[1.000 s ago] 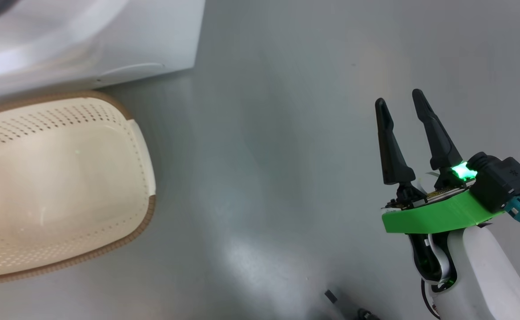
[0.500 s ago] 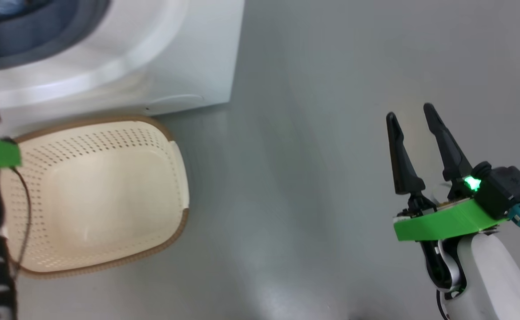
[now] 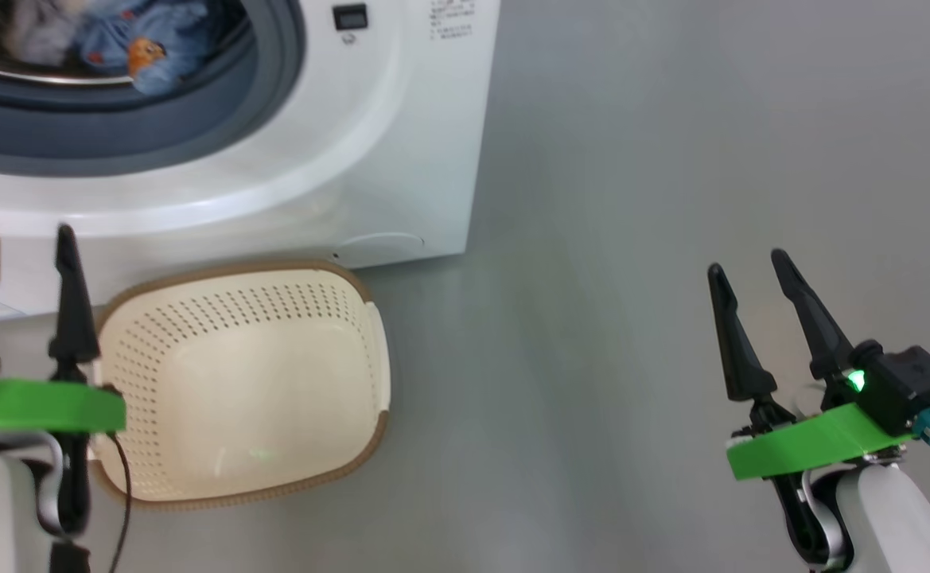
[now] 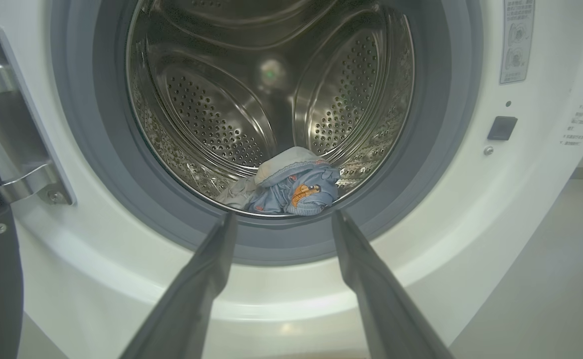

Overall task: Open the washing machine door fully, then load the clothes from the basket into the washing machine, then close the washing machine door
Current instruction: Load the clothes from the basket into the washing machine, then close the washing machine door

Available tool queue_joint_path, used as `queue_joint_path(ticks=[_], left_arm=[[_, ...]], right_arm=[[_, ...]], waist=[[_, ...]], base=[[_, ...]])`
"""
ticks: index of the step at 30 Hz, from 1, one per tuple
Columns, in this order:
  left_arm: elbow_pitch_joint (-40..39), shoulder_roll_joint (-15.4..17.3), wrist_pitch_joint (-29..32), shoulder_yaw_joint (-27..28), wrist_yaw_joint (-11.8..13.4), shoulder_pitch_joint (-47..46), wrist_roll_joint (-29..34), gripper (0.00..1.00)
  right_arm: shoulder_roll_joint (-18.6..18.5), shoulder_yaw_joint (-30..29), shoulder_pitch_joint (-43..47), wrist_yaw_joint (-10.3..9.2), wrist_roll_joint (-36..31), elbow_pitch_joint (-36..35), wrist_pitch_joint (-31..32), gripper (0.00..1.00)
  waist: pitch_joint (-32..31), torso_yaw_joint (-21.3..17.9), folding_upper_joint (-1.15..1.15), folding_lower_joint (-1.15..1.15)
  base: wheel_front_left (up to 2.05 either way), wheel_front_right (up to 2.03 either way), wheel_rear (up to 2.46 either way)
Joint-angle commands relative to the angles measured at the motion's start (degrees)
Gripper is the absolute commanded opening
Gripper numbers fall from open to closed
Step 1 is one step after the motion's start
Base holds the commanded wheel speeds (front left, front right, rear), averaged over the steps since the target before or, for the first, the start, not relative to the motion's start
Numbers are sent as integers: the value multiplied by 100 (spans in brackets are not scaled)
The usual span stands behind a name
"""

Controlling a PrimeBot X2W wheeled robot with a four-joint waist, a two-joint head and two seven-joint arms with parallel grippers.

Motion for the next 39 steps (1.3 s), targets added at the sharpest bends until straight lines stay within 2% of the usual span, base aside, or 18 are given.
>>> queue_joint_path(ticks=[1, 10, 22, 39], left_arm=[[-237, 153, -30, 128, 4, 203, 37, 100], [-683, -71, -30, 146, 4, 1145, 154, 100], [-1108, -314, -30, 206, 4, 1931, 171, 100], [-1339, -407, -30, 368, 3, 2432, 145, 100]], right_arm=[[-86, 49, 157, 24, 27, -104, -28, 100], [-225, -60, 594, 24, 64, -84, -28, 100], [-316, -217, 1064, 24, 85, -114, -28, 100], [-298, -363, 1378, 24, 98, -148, -28, 100]], waist=[[-321, 191, 0, 1], [-824, 346, 0, 1], [-1262, 520, 0, 1], [-1548, 603, 0, 1]], base=[[0, 0, 0], [0, 0, 0], [0, 0, 0], [0, 0, 0]])
